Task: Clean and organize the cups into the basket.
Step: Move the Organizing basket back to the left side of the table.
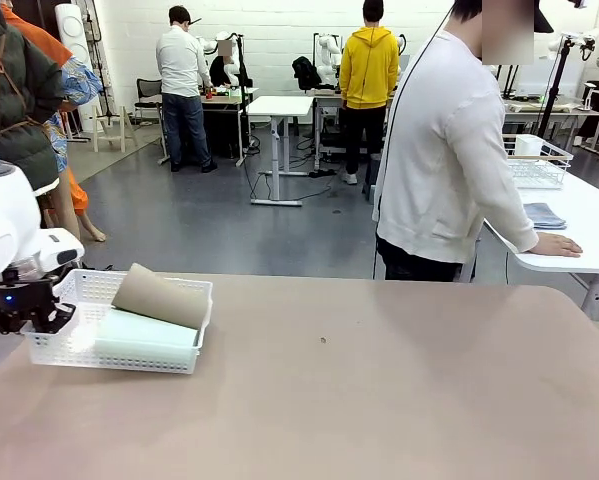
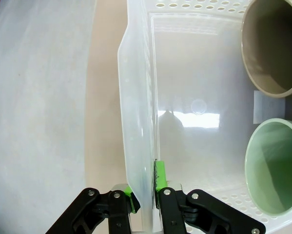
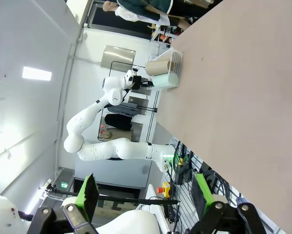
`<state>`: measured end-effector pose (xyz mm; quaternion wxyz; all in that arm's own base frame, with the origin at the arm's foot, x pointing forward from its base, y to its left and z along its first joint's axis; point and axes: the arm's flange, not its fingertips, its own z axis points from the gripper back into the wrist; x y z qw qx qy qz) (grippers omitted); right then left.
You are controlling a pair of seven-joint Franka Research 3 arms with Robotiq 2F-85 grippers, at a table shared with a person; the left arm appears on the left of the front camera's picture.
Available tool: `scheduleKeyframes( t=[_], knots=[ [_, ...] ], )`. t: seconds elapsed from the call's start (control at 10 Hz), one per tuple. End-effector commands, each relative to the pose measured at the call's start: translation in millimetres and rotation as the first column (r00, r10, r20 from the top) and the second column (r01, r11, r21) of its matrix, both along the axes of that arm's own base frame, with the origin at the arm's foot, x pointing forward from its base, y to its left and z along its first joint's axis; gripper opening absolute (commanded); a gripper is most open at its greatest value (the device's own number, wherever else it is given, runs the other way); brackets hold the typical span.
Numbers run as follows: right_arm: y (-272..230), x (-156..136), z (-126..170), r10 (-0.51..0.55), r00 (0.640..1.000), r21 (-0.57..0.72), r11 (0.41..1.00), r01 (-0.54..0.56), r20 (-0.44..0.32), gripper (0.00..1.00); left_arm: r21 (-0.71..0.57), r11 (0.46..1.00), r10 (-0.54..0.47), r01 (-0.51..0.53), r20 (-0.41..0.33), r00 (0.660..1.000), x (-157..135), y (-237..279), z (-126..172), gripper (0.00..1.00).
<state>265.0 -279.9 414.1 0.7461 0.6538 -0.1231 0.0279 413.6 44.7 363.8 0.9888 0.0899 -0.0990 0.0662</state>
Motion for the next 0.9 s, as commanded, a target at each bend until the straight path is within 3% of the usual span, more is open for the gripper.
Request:
scheduleKeyframes(
  t=[0.0, 0.6, 0.7, 0.8],
  knots=[
    [2, -2, 1, 0.0, 1.0, 0.007, 1.0, 0.0, 0.003, 1.0, -0.048, 0.999, -0.001, -0.001, -0.026, 1.0, -2, 26, -7, 0.07],
    [2, -2, 1, 0.0, 1.0, 0.007, 1.0, 0.0, 0.003, 1.0, -0.044, 0.997, -0.061, 0.061, 0.013, 0.998, 25, 34, -11, 0.07],
    [2, -2, 1, 0.0, 1.0, 0.007, 1.0, 0.0, 0.003, 1.0, -0.04, 0.997, -0.065, 0.065, 0.012, 0.998, 28, 33, -11, 0.4],
    [2, -2, 1, 0.0, 1.0, 0.007, 1.0, 0.0, 0.003, 1.0, -0.041, 0.997, -0.065, 0.066, 0.013, 0.998, 29, 32, -11, 0.67]
  ],
)
